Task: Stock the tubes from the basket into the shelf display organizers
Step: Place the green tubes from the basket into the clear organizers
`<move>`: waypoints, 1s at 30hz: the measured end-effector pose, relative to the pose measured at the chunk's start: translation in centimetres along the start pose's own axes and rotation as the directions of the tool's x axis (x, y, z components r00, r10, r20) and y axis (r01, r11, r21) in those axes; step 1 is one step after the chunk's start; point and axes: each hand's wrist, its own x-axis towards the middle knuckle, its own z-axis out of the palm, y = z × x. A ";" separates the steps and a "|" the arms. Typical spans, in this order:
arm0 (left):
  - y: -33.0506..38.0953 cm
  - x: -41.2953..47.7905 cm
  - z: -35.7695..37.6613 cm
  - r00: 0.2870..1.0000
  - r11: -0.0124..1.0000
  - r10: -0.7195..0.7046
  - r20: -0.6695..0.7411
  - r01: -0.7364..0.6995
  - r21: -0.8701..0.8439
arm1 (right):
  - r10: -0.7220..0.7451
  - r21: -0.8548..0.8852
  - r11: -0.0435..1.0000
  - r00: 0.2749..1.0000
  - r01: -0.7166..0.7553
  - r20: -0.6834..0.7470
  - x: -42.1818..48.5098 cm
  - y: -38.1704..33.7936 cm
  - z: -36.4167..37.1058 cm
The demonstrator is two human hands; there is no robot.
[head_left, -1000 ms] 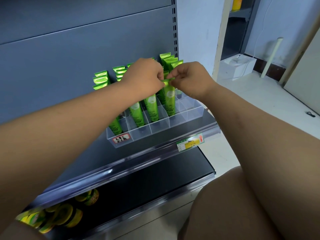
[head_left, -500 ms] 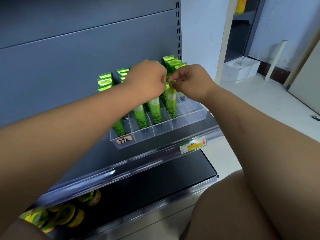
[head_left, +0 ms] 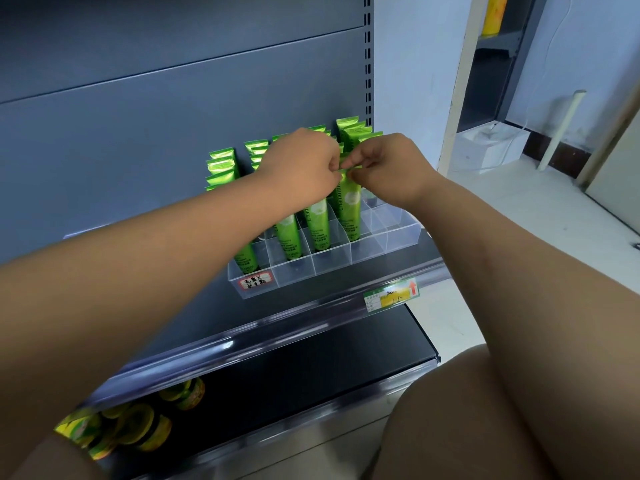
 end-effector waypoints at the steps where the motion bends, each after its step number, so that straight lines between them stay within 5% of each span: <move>1: 0.1 0.0 0.0 1.000 1.000 -0.004 0.001 0.004 -0.002 | 0.008 0.007 1.000 1.000 -0.008 -0.001 0.0 0.0 0.0; 7: 0.4 -0.6 -0.1 0.999 1.000 -0.030 -0.031 0.030 0.009 | 0.059 0.067 0.996 0.998 -0.059 -0.011 -0.3 -0.8 -0.3; 16: 0.3 -2.3 -0.3 0.985 0.996 -0.042 -0.168 0.054 0.069 | -0.024 -0.111 0.994 0.999 0.020 -0.032 -1.3 -2.8 -1.8; 25: -5.3 -9.9 -2.8 0.890 0.925 -0.347 -0.296 0.377 0.050 | -0.186 -0.149 0.973 0.980 0.174 -0.071 -4.1 -10.5 2.0; 30: -9.5 -19.6 -4.6 0.792 0.834 -0.520 -0.320 0.552 0.014 | -0.271 -0.080 0.959 0.962 0.273 0.033 -6.8 -17.8 7.4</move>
